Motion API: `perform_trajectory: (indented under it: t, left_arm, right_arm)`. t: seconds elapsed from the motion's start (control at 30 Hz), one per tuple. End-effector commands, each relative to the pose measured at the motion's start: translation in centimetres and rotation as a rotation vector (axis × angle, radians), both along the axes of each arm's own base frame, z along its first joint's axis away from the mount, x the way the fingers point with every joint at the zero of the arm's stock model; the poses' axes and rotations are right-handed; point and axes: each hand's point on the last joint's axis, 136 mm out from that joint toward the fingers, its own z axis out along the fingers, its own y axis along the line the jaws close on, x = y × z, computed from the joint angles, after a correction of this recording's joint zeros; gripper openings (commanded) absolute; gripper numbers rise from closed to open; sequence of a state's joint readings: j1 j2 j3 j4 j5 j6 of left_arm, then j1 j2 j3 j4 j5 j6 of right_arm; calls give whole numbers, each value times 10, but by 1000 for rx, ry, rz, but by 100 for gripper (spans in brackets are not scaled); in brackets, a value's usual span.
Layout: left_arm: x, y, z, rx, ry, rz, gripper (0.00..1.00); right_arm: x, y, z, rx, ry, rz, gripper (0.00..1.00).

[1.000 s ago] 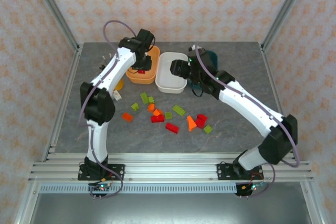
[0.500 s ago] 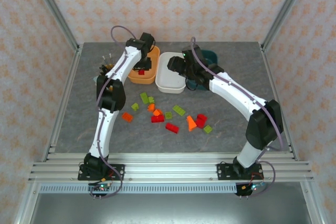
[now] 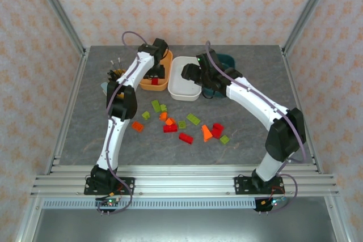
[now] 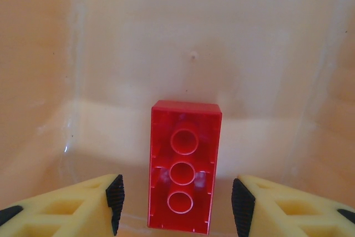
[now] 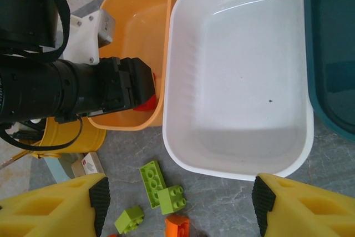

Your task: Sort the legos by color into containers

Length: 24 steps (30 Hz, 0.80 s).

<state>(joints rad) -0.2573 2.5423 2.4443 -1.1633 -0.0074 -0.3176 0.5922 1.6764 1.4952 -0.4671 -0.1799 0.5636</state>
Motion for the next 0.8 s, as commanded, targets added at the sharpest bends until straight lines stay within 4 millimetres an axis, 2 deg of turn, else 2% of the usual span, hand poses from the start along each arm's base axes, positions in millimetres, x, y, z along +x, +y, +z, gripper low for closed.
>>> perform_trajectory:
  t: [0.0, 0.07, 0.17, 0.27, 0.37, 0.47, 0.6, 0.7, 0.77]
  left_arm:
    - [3, 0, 32, -21, -55, 18, 58]
    - [5, -1, 54, -33, -99, 27, 59]
    - [3, -4, 99, -72, -186, 58, 62]
    - [-10, -11, 147, -157, -271, 85, 65]
    - [-35, -24, 180, -263, -330, 80, 67]
    - [-78, -40, 198, -341, -354, 44, 69]
    - [-146, -64, 187, -401, -328, -45, 70]
    - [-202, -87, 161, -460, -283, -105, 70]
    - [-236, -96, 142, -467, -269, -155, 71]
  right_arm:
    - [-8, -14, 10, -61, -4, 9, 70]
    - [-15, -23, 16, -89, -10, 3, 69]
    - [-33, -44, 21, -144, -3, -19, 67]
    - [-64, -73, 10, -226, 77, -47, 66]
    - [-105, -104, -13, -306, 199, -70, 65]
    - [-148, -134, -39, -378, 343, -110, 66]
    - [-199, -156, -76, -385, 518, -161, 66]
    - [-218, -160, -108, -364, 591, -179, 67]
    - [-222, -162, -126, -378, 620, -189, 69]
